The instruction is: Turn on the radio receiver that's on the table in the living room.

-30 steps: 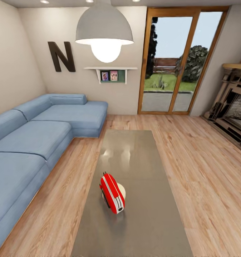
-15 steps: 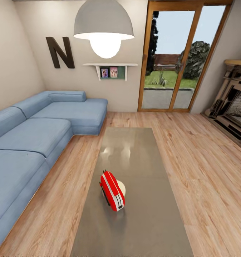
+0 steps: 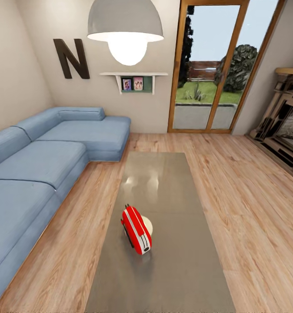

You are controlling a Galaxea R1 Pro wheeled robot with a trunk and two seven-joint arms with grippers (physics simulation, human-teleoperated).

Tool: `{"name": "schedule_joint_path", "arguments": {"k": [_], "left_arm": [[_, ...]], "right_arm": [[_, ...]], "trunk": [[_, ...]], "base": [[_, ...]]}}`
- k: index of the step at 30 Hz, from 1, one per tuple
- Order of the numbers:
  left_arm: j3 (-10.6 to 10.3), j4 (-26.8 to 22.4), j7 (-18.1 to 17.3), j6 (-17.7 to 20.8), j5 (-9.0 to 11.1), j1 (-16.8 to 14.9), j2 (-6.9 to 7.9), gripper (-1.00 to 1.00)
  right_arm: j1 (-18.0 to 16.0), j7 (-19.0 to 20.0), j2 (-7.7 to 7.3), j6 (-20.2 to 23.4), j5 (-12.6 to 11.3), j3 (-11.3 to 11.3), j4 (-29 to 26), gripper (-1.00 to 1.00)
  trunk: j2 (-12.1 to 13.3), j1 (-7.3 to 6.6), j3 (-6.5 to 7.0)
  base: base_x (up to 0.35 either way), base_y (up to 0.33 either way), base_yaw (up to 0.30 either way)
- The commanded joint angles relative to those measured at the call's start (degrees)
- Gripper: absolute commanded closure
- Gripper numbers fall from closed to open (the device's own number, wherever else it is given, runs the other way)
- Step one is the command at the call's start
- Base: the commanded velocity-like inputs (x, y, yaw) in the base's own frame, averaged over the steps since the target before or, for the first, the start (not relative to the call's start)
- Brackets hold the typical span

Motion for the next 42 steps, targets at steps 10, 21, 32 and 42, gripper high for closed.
{"name": "schedule_joint_path", "arguments": {"k": [10, 21, 32, 42], "left_arm": [[0.0, 0.0, 0.0, 0.0, 0.0, 0.0, 0.00, -1.00], [0.0, 0.0, 0.0, 0.0, 0.0, 0.0, -0.01, -1.00], [0.0, 0.0, 0.0, 0.0, 0.0, 0.0, 0.00, -1.00], [0.0, -0.1, 0.0, 0.0, 0.0, 0.0, 0.06, -1.00]], "right_arm": [[0.0, 0.0, 0.00, 0.0, 0.0, 0.0, 0.0, -1.00], [0.0, 0.0, 0.00, 0.0, 0.0, 0.0, 0.0, -1.00], [0.0, 0.0, -0.01, 0.0, 0.0, 0.0, 0.0, -1.00], [0.0, 0.0, -0.07, 0.0, 0.0, 0.0, 0.0, -1.00]], "trunk": [[0.0, 0.00, -0.93], [0.0, 0.00, -1.94], [0.0, 0.00, -2.96], [0.0, 0.00, -3.88]], "base": [[0.000, 0.000, 0.000], [0.000, 0.000, 0.000], [0.000, 0.000, 0.000], [0.000, 0.000, 0.000]]}}
